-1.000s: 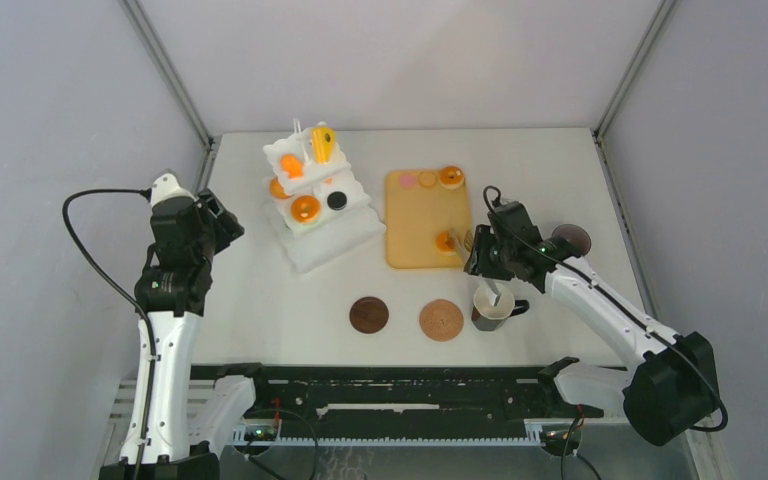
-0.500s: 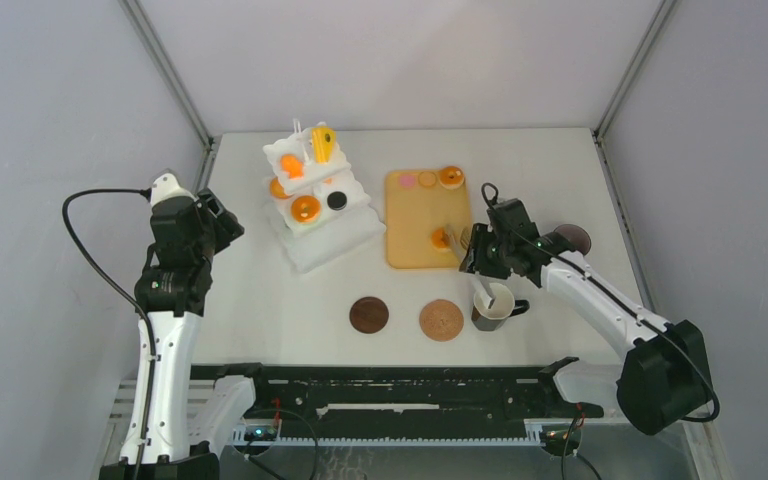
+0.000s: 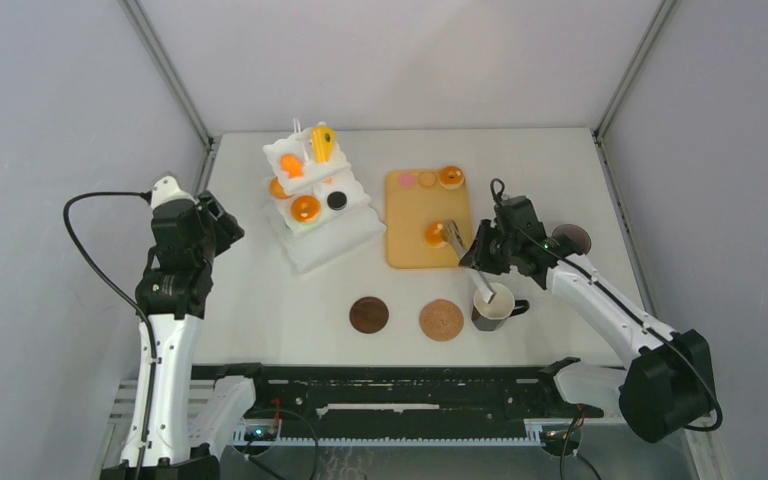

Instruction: Serve the afternoon tea

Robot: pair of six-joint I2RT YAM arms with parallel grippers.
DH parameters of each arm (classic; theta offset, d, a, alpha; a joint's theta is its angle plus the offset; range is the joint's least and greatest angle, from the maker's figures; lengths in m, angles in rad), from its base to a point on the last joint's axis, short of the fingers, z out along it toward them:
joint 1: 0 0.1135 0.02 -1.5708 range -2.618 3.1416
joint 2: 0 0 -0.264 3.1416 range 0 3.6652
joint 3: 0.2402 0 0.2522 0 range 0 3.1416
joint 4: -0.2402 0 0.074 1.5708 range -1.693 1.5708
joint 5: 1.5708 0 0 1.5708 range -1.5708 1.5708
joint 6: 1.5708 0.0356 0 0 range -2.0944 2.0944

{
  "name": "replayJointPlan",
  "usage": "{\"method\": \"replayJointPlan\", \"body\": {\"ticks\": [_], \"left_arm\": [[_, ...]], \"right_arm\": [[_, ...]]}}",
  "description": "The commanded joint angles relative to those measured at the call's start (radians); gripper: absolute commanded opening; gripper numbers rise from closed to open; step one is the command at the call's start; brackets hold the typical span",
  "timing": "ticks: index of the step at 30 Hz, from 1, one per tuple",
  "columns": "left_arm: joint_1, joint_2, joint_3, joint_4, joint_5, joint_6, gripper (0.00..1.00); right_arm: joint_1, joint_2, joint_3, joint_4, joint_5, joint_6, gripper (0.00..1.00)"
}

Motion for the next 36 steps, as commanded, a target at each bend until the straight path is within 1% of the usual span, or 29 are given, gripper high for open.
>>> {"method": "replayJointPlan", "body": {"ticks": [1, 7, 10, 12, 16, 18, 20, 23, 28, 36], "left_arm": [[0.007, -0.01, -0.016, 0.028, -0.019, -0.007, 0.66], [0.007, -0.007, -0.016, 0.029, -0.027, -0.005, 0.66], [0.007, -0.005, -0.015, 0.03, -0.029, -0.005, 0.66], [0.007, -0.004, -0.015, 0.031, -0.026, -0.005, 0.66], [0.007, -0.006, -0.015, 0.031, -0.013, -0.008, 0.66], [0.007, -0.008, -0.014, 0.029, -0.015, -0.007, 0.66], [0.007, -0.012, -0.011, 0.025, -0.018, -0.004, 0.66], [0.007, -0.017, -0.011, 0.02, -0.027, -0.002, 0.66], [0.007, -0.014, 0.003, 0.009, -0.038, 0.004, 0.66], [0.006, -0.01, 0.005, 0.008, -0.038, 0.004, 0.66]], "right_arm": [[-0.001, -0.08, 0.011, 0.077, 0.038, 0.019, 0.12], [0.006, -0.083, 0.03, 0.113, -0.008, 0.04, 0.08], [0.045, -0.075, 0.042, 0.181, -0.045, 0.063, 0.07], [0.091, -0.049, 0.064, 0.222, -0.041, 0.071, 0.07], [0.174, 0.046, 0.129, 0.274, -0.065, 0.078, 0.06], [0.204, 0.098, 0.156, 0.316, -0.086, 0.106, 0.03], [0.245, 0.136, 0.178, 0.366, -0.099, 0.133, 0.02], [0.288, 0.203, 0.222, 0.397, -0.103, 0.158, 0.02], [0.307, 0.298, 0.239, 0.471, -0.146, 0.205, 0.01], [0.328, 0.415, 0.271, 0.514, -0.201, 0.226, 0.01]]}}
